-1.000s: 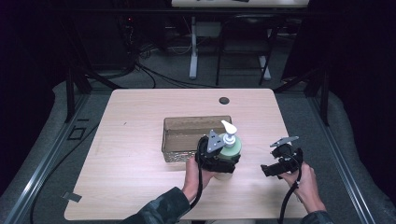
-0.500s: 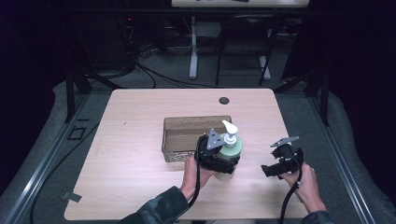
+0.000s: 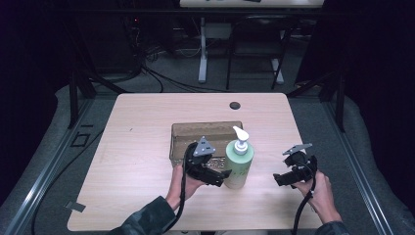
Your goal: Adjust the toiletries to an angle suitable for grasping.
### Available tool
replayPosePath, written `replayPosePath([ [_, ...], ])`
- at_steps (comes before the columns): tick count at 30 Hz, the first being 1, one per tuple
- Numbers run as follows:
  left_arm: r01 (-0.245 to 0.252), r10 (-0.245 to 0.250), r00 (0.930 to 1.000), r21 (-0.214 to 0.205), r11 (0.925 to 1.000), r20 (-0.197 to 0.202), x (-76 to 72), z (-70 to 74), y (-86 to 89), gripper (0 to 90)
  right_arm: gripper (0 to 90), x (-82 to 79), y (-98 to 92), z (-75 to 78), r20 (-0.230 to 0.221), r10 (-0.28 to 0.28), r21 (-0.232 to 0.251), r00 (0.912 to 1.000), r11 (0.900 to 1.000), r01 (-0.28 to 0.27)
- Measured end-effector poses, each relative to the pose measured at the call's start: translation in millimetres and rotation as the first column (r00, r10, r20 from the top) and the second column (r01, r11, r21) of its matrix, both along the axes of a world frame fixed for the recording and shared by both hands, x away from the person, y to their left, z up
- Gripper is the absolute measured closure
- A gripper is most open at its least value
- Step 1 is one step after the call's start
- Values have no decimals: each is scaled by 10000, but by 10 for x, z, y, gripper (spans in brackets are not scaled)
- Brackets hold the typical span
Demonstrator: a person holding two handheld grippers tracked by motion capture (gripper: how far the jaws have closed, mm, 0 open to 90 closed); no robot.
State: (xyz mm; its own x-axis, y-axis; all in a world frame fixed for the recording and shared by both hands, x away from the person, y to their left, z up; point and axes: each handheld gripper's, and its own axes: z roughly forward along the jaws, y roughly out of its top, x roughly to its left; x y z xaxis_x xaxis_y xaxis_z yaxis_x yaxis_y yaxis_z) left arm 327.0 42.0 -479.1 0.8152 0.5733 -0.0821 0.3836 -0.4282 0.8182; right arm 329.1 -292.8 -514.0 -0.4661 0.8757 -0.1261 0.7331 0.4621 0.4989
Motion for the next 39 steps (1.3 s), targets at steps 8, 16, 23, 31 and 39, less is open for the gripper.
replayPosePath([
  [8, -246, 276, 9982, 547, 9982, -542, 55, -33, 459, 0, 3, 0, 13, -20, -27, 50, -122, 10000, 9999, -50],
  [16, -478, 559, 9953, 1015, 9937, -785, 131, -27, 793, 1, 4, -5, -1, -34, 38, 100, -143, 9999, 9998, -99],
  [23, -600, 731, 9946, 1674, 9841, -735, 141, -77, 960, 1, 4, 3, 5, -47, -80, 307, -140, 9995, 9994, -308],
  [31, -1078, 1348, 9868, 2572, 9603, -898, 135, -244, 1279, 1, 3, 14, 0, -63, -353, 594, -198, 9976, 9980, -602],
  [39, -1585, 2086, 9672, 2973, 9415, -1449, 174, -326, 1579, 1, 0, 20, 25, -48, -420, 573, -227, 9975, 9980, -583],
])
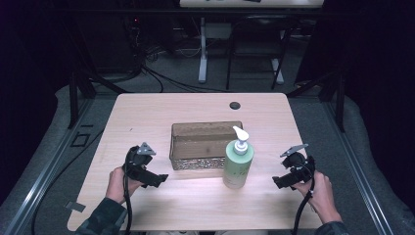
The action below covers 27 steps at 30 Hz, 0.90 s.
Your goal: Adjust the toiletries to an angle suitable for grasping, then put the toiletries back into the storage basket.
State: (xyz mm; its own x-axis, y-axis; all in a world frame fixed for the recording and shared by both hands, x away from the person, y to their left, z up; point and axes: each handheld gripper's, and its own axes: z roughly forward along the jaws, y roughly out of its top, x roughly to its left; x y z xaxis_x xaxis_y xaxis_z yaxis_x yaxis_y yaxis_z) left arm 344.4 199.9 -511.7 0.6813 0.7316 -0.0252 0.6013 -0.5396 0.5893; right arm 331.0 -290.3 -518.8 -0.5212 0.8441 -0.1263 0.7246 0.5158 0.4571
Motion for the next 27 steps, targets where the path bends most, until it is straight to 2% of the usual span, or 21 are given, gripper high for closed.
replayPosePath([
  [3, -234, 238, 9991, 114, 9997, -338, 40, -41, 60, 1, 0, 8, 1, -1, -100, -4, -32, 9999, 10000, 4],
  [6, -325, 327, 9982, 50, 9995, -511, 72, -52, 87, 1, 0, 10, 14, -9, -292, -36, -57, 9996, 10000, 34],
  [13, -418, 423, 9982, 117, 9991, -433, 83, -37, 77, 1, 0, 8, 38, 11, -727, -21, -184, 9973, 9998, 7],
  [16, -563, 565, 9982, 132, 9983, -215, 90, -23, 81, 1, 0, 5, 55, 57, -921, -52, -121, 9957, 9999, 41],
  [20, -474, 479, 9981, 143, 9988, -375, 106, -27, 89, 1, 0, 7, 79, 98, -1046, 2, -107, 9945, 9999, -13],
  [23, -463, 472, 9982, 253, 9986, -368, 108, -44, 72, 1, 0, -1, 119, 172, -1217, 47, 11, 9926, 10000, -46],
  [27, -384, 387, 9990, 145, 9992, -209, 106, -62, 55, 1, 8, -13, 171, 259, -1268, 165, -6, 9918, 9999, -167],
])
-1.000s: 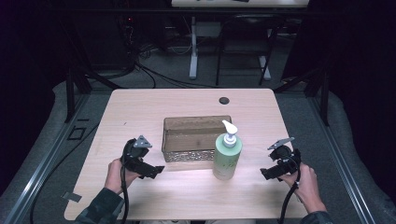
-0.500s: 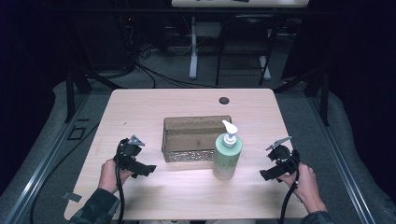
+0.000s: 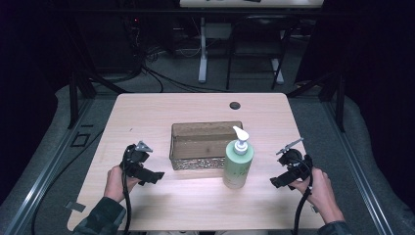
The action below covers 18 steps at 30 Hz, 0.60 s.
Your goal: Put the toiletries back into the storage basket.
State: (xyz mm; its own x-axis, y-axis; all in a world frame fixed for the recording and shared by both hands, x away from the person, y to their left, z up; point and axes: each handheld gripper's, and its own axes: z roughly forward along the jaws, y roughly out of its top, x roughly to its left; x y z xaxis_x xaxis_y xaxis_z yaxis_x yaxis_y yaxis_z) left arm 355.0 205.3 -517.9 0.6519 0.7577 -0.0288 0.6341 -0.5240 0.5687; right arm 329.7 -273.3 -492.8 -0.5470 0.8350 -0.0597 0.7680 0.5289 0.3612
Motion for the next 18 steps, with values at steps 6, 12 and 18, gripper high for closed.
replayPosePath([
  [6, 43, -40, 9999, 153, 9999, -150, 21, -34, -1, 1, 6, -34, 89, 127, -145, 33, 239, 9999, 9997, -30],
  [12, 117, -113, 9995, 160, 9998, -279, 55, -77, -23, 1, 4, -29, 154, 205, -286, 295, 107, 9992, 9995, -292],
  [18, 487, -470, 9979, 370, 9981, -457, 95, -129, -91, 1, 2, -11, 201, 322, -547, 422, 55, 9976, 9991, -420],
])
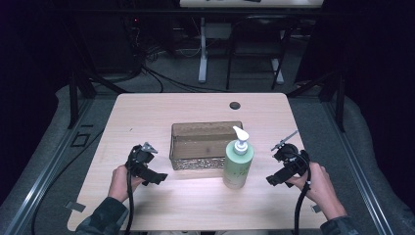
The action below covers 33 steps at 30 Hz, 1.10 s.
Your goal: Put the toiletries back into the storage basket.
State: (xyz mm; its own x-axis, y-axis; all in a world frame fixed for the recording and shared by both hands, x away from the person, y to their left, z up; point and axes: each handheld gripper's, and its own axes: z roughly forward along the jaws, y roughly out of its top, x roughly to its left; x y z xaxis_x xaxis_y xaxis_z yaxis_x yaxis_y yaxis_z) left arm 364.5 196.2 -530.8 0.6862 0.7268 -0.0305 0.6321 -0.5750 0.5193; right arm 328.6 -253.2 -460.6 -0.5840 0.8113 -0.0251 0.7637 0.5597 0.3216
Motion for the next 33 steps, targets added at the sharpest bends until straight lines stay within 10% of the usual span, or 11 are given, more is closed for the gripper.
replayPosePath([
  [33, -14, 17, 10000, 291, 9996, -89, 27, -40, -39, 1, 0, 117, 497, 751, -611, 1643, 99, 9845, 9864, -1640],
])
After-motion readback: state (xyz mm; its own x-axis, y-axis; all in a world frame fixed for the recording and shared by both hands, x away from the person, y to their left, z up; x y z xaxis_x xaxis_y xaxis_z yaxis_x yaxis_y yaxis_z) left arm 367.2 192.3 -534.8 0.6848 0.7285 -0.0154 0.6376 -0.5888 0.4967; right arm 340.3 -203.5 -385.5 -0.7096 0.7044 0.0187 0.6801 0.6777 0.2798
